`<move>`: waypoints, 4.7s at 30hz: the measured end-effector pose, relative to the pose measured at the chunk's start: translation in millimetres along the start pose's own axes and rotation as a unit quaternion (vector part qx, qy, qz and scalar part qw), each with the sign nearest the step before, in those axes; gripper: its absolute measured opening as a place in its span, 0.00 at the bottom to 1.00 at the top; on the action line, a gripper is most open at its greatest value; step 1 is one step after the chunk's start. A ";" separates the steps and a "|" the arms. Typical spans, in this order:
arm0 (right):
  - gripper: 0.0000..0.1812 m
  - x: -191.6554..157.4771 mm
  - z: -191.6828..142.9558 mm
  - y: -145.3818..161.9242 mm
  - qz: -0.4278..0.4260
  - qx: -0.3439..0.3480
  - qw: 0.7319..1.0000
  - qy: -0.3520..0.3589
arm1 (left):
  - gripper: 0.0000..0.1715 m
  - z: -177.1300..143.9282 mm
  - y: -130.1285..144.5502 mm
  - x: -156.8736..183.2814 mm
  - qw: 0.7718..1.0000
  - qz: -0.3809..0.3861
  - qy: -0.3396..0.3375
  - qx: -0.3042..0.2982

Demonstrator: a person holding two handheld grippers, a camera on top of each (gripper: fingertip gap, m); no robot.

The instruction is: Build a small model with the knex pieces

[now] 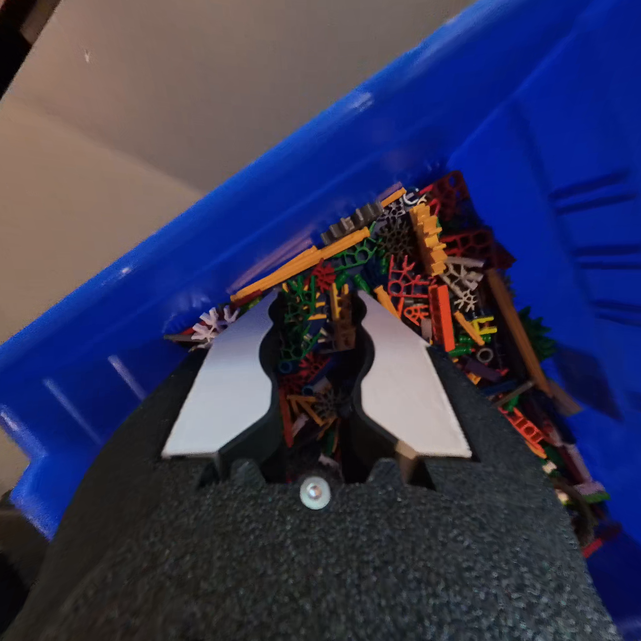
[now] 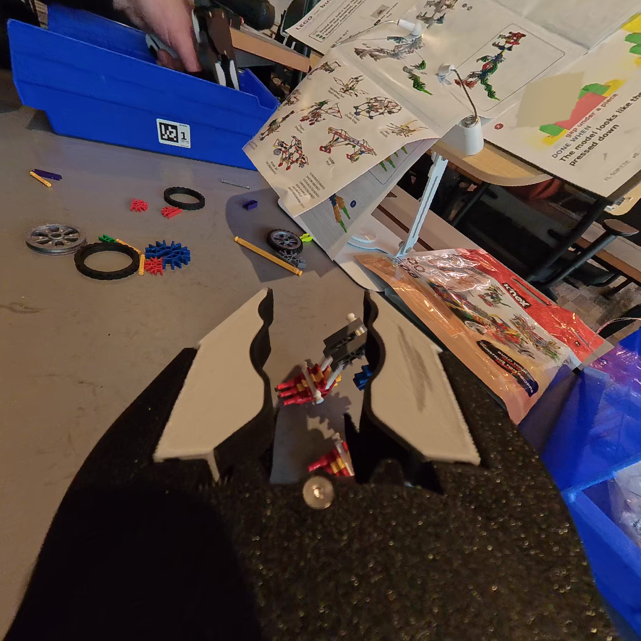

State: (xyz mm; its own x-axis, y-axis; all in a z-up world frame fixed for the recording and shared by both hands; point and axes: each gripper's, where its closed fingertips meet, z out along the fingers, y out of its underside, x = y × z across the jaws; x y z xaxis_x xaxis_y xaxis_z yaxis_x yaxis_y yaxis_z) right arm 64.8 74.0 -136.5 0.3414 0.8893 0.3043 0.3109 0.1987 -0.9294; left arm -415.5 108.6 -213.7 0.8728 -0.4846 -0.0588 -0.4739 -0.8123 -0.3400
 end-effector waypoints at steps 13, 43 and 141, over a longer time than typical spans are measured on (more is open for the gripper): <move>0.28 -1.8 -5.6 -11.9 -0.010 0.020 1.000 0.003 | 0.00 -12.1 0.9 0.4 0.997 -0.015 -0.029 0.077; 0.29 -8.1 -8.0 -18.4 -0.025 0.025 0.999 -0.003 | 0.18 -14.8 4.4 -12.0 0.993 -0.079 -0.039 0.081; 0.28 -13.9 -3.5 -9.4 -0.048 -0.007 0.999 -0.004 | 0.14 -16.1 54.2 -29.9 0.970 0.117 -0.127 -0.173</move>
State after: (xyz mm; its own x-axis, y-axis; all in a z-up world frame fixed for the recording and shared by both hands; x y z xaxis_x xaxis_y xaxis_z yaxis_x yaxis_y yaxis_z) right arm 60.2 58.4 -131.2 0.3015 0.8699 0.3903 0.3551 0.2775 -0.8927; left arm -469.2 73.8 -215.3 0.7165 -0.6089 -0.3404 -0.6349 -0.7714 0.0435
